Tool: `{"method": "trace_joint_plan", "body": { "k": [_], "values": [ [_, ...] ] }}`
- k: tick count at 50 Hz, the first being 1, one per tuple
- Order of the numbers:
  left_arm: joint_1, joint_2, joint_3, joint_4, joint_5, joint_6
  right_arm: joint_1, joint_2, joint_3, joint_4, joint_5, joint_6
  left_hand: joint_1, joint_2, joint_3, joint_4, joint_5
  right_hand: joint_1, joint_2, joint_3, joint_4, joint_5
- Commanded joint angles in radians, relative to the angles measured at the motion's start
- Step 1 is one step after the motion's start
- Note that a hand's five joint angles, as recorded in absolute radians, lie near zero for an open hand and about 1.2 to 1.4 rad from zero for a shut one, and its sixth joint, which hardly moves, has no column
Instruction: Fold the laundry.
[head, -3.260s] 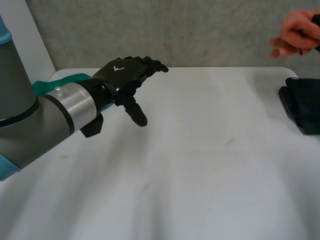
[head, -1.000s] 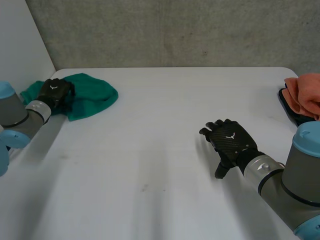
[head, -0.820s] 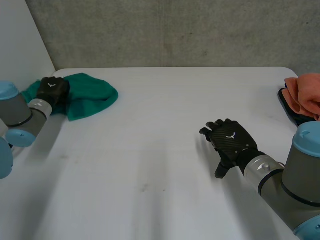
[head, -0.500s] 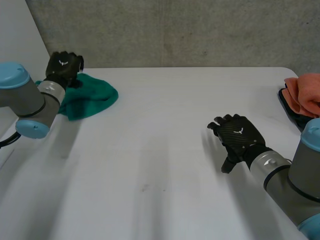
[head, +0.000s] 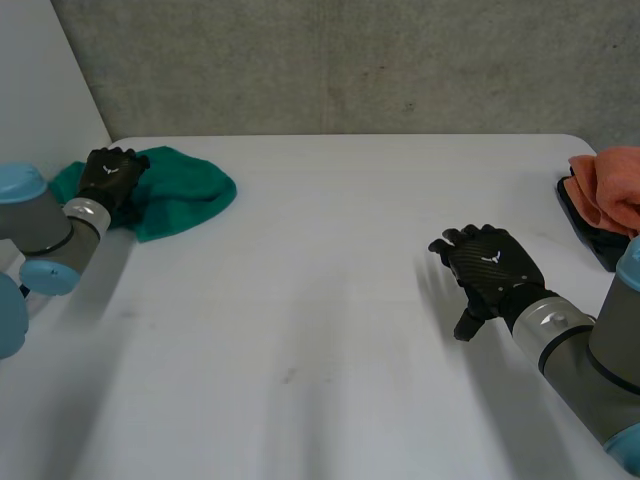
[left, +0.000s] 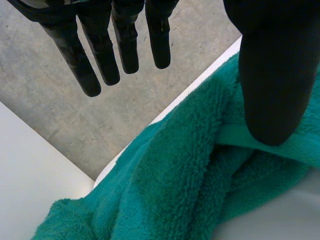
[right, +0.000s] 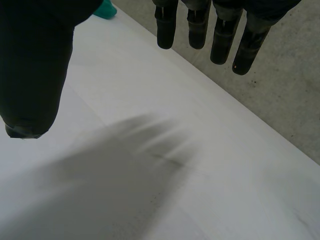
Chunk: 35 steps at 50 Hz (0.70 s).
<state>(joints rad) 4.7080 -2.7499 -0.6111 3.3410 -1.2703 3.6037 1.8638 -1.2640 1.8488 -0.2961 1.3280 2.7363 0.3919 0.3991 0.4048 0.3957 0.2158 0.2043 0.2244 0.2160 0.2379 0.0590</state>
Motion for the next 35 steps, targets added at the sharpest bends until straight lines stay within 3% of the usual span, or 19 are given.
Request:
{"method": "trace_joint_plan", "body": {
  "k": [1, 9, 15, 18, 22, 26, 35],
  "values": [
    [0.003, -0.079, 0.106, 0.002, -0.001, -0.002, -0.002, 0.0, -0.002, 0.0, 0.002, 0.0, 0.153, 0.146, 0.14, 0.149, 0.155, -0.03, -0.05, -0.041, -0.063, -0.059],
    [0.004, -0.143, 0.188, 0.003, 0.0, 0.001, 0.0, 0.0, -0.002, -0.003, 0.002, 0.0, 0.385, 0.378, 0.372, 0.381, 0.386, -0.03, -0.05, -0.041, -0.063, -0.059],
    [0.004, -0.146, 0.192, 0.012, -0.015, 0.003, 0.002, 0.0, -0.002, -0.003, 0.002, 0.0, 1.003, 0.996, 0.99, 1.0, 1.005, -0.03, -0.05, -0.041, -0.063, -0.059],
    [-0.005, -0.13, 0.166, 0.014, -0.041, 0.007, 0.002, 0.0, 0.0, -0.003, 0.003, 0.0, 1.004, 0.997, 0.991, 1.001, 1.006, -0.03, -0.05, -0.041, -0.063, -0.059],
    [-0.025, -0.004, 0.036, 0.02, -0.103, 0.027, 0.0, -0.002, 0.001, -0.003, 0.005, 0.0, 1.004, 0.997, 0.991, 1.001, 1.006, -0.03, -0.05, -0.041, -0.063, -0.059],
    [-0.078, 0.154, -0.151, 0.086, -0.113, -0.005, 0.0, -0.017, 0.003, -0.003, 0.005, 0.0, 1.004, 0.997, 0.991, 1.001, 1.006, -0.03, -0.05, -0.041, -0.063, -0.059],
    [-0.326, 0.53, -0.554, 0.118, -0.113, -0.288, -0.034, -0.052, 0.003, -0.003, 0.007, 0.005, 1.004, 0.997, 0.991, 1.001, 1.006, -0.03, -0.05, -0.041, -0.063, -0.059]
  ]
}}
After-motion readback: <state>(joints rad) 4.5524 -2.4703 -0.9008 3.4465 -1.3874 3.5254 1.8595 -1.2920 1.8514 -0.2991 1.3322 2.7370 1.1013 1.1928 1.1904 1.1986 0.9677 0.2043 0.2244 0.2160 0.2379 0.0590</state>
